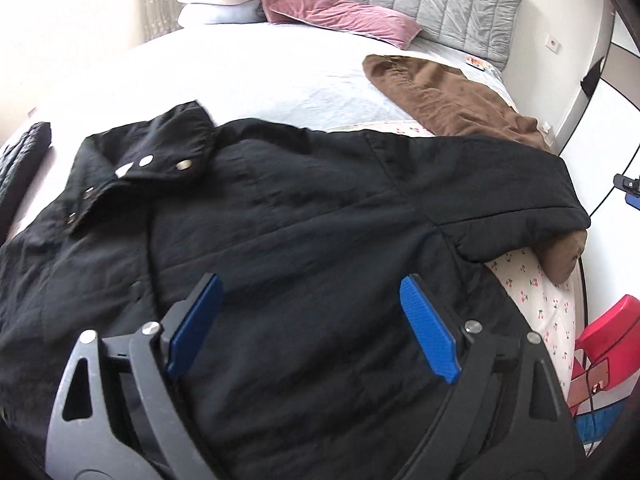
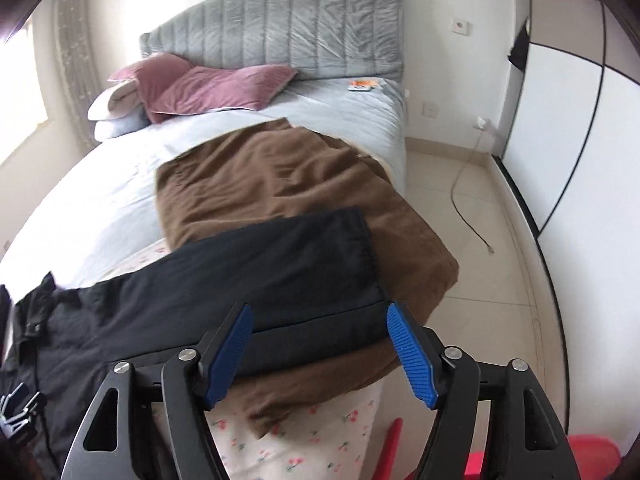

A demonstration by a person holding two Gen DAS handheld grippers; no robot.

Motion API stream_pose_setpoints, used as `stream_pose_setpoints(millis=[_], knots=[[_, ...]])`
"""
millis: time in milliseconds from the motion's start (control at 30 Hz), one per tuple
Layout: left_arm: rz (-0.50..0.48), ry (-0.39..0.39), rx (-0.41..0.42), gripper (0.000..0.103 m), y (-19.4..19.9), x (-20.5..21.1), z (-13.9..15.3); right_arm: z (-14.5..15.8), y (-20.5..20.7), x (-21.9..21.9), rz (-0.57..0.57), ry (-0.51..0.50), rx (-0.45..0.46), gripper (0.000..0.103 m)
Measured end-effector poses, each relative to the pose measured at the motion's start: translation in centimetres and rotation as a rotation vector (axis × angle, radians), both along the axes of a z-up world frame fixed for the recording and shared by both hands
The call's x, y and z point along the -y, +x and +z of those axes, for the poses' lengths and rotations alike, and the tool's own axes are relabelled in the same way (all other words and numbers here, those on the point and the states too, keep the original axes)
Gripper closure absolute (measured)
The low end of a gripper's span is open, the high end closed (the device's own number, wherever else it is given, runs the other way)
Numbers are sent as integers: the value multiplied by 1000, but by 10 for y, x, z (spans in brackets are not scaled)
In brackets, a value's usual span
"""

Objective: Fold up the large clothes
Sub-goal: 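Grasp a sleeve with the left gripper and fold it across the jacket body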

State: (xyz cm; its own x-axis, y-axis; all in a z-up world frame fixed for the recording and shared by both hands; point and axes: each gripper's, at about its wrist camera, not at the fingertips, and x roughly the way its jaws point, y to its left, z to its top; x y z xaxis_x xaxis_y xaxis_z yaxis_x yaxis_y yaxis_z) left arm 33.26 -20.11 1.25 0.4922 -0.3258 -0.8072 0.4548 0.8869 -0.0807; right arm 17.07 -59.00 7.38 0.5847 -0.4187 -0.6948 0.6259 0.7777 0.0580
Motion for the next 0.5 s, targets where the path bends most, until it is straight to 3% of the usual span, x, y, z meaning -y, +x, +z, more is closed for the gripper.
stream_pose_setpoints(millis=[67, 200, 400, 500], knots=[[55, -14, -30, 7, -9, -39, 13, 14, -3, -37, 85, -14, 3, 16], [166, -58, -79, 1, -29, -123, 34, 24, -3, -112, 265, 12, 20, 13], [332, -101, -148, 1, -52, -248, 53, 11, 5, -215, 433, 64, 8, 13], [435, -120, -131, 1, -63, -313, 60, 0, 4, -255, 496, 102, 12, 13]])
